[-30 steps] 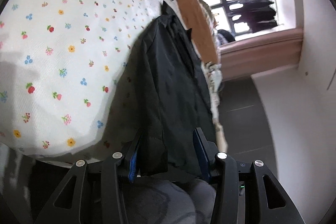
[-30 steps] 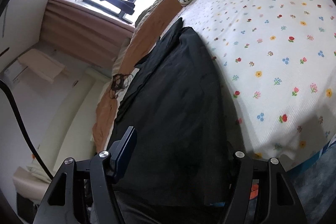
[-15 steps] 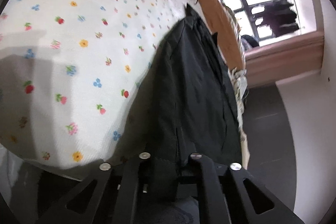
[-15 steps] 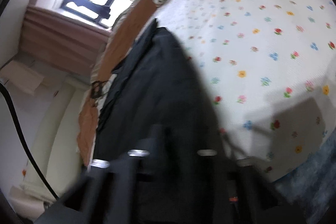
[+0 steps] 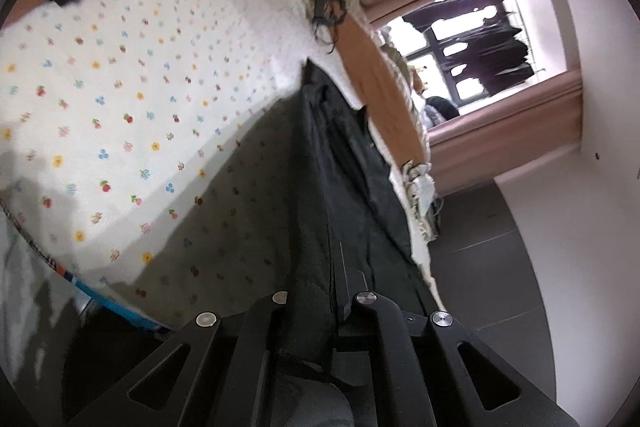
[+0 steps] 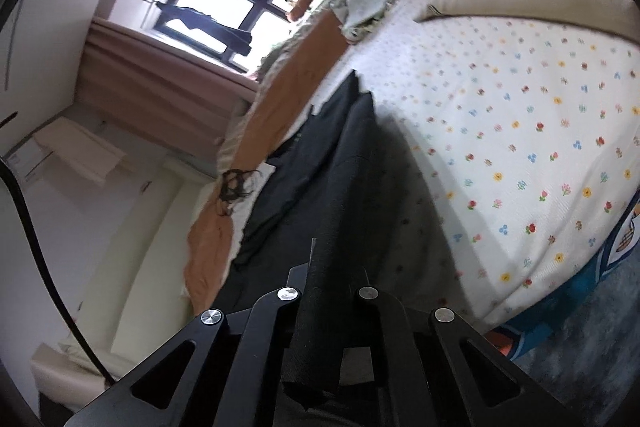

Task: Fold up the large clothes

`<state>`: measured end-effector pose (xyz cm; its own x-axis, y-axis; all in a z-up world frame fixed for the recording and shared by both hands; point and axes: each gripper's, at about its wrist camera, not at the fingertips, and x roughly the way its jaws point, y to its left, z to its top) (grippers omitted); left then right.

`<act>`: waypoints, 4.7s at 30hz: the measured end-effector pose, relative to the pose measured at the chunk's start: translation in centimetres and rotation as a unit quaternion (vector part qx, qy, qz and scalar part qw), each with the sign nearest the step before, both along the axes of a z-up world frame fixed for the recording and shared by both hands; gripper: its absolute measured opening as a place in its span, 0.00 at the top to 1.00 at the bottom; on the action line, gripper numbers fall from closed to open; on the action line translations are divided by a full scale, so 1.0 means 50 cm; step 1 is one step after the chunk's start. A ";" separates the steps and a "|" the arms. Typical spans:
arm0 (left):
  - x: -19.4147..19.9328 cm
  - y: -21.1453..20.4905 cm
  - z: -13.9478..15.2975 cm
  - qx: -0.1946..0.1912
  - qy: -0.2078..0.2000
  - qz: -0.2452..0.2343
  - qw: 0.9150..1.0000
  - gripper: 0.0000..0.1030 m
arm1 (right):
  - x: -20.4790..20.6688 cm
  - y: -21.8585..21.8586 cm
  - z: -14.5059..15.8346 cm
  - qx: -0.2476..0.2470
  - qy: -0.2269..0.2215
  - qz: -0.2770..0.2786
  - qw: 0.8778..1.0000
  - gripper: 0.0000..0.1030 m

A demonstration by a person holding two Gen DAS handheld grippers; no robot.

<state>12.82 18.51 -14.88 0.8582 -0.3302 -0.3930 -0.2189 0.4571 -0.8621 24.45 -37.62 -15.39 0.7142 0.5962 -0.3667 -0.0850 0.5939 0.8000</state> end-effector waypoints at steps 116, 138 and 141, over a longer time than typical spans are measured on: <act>0.333 0.127 0.083 -0.002 0.053 0.055 0.997 0.39 | 0.348 0.162 0.088 -0.069 0.085 -0.011 0.994 0.43; 0.081 0.109 -0.009 -0.011 0.087 0.050 0.995 0.39 | 0.110 0.421 0.054 -0.232 0.090 0.132 0.960 0.20; 0.064 0.105 -0.019 -0.011 0.089 0.043 0.995 0.39 | 0.085 0.456 0.045 -0.261 0.085 0.143 0.951 0.20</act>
<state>16.01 23.76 -15.81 0.8017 -0.2681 -0.5342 -0.4064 0.4109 -0.8161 28.71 -14.83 -13.15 0.4548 0.4623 -0.7612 -0.1983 0.8858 0.4196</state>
